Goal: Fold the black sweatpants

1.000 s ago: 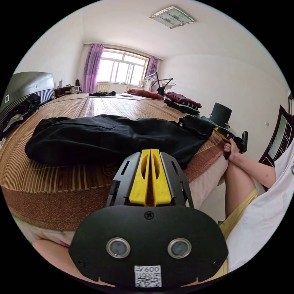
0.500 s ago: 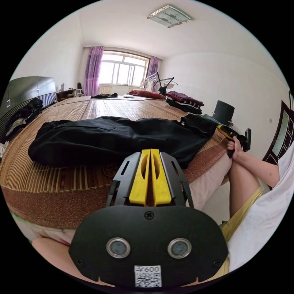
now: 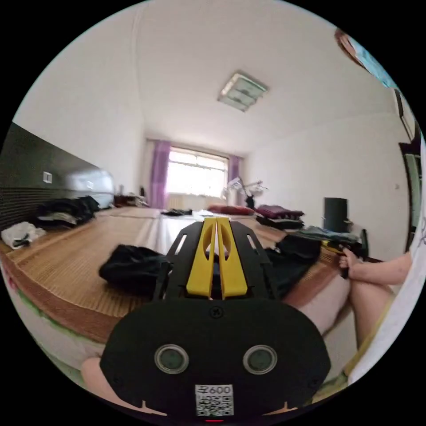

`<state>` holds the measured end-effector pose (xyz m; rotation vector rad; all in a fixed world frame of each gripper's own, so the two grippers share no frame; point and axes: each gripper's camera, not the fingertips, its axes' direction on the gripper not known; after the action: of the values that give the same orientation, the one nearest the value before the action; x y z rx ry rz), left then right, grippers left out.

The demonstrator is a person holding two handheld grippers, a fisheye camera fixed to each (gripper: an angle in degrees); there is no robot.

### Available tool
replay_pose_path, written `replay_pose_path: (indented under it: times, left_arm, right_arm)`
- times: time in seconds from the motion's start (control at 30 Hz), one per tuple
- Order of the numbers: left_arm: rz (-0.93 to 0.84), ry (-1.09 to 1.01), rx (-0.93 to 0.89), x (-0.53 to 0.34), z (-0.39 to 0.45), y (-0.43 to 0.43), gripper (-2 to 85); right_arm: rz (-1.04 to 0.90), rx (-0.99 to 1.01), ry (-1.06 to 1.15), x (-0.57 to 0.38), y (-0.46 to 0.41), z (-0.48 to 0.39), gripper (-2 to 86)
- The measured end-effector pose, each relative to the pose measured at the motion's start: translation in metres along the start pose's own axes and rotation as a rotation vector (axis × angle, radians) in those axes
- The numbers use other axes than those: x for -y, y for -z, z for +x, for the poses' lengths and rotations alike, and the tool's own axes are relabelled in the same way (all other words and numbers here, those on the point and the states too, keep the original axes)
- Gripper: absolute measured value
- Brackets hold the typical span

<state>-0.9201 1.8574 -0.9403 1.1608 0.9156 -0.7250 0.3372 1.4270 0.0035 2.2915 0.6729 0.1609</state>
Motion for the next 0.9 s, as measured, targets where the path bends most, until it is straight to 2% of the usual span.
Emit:
replay_pose_path:
  times: [0.03, 0.07, 0.1, 0.13, 0.17, 0.2, 0.33, 0.37, 0.43, 0.5, 0.57, 0.67, 0.7, 0.77, 0.87, 0.9]
  left_arm:
    - [-0.011, 0.013, 0.068, 0.009, -0.005, -0.008, 0.8]
    - [-0.107, 0.038, 0.109, 0.027, -0.023, -0.038, 0.9]
    - [-0.256, 0.039, 0.077, 0.04, -0.043, -0.08, 1.2]
    - [-0.332, 0.014, 0.026, 0.045, -0.051, -0.102, 1.4]
    - [-0.447, -0.066, -0.116, 0.05, -0.061, -0.143, 2.0]
    - [-0.541, -0.069, -0.171, 0.052, -0.07, -0.179, 3.1]
    - [-0.697, -0.051, -0.088, 0.037, -0.084, -0.269, 12.3]
    - [-0.791, -0.071, -0.068, 0.025, -0.082, -0.3, 14.6]
    - [-0.915, -0.075, -0.065, -0.002, -0.078, -0.338, 15.8]
    - [-1.099, -0.121, 0.005, -0.048, -0.066, -0.376, 17.6]
    - [-1.195, -0.243, 0.108, -0.084, -0.047, -0.392, 18.6]
    - [-1.097, -0.262, 0.009, -0.106, -0.019, -0.386, 15.8]
    - [-1.065, -0.264, 0.01, -0.11, -0.01, -0.38, 14.6]
    - [-1.016, -0.298, 0.025, -0.11, 0.005, -0.366, 13.1]
    - [-0.841, -0.44, 0.082, -0.097, 0.04, -0.322, 11.4]
    - [-0.774, -0.497, 0.084, -0.087, 0.053, -0.303, 11.0]
  right_arm:
    - [0.0, -0.005, 0.004, -0.004, -0.003, 0.001, -0.9]
    - [-0.007, 0.005, 0.009, -0.008, -0.008, 0.003, -0.9]
    - [-0.011, 0.014, 0.01, -0.01, -0.01, 0.004, -0.9]
    - [-0.015, 0.023, 0.008, -0.014, -0.014, 0.007, -0.9]
    - [-0.013, 0.018, 0.004, -0.019, -0.017, 0.009, -0.9]
    - [-0.011, 0.014, 0.004, -0.022, -0.019, 0.01, -0.8]
    - [-0.021, 0.001, 0.015, -0.04, -0.034, 0.012, -0.8]
    - [-0.038, -0.011, 0.004, -0.041, -0.039, 0.012, -0.7]
    - [-0.155, -0.042, -0.106, -0.03, -0.041, 0.003, -0.5]
    - [-0.134, -0.004, 0.035, -0.023, -0.024, -0.036, 0.0]
    - [-0.009, -0.139, 0.205, -0.018, -0.006, -0.086, 4.2]
    - [0.046, -0.276, 0.243, -0.014, -0.028, -0.122, 15.4]
    - [0.028, -0.26, 0.25, -0.016, -0.039, -0.126, 15.6]
    - [-0.165, -0.11, 0.335, -0.035, -0.107, -0.142, 16.1]
    - [-0.467, -0.047, 0.421, -0.071, -0.214, -0.149, 16.6]
    - [-0.514, -0.048, 0.405, -0.076, -0.233, -0.146, 16.5]
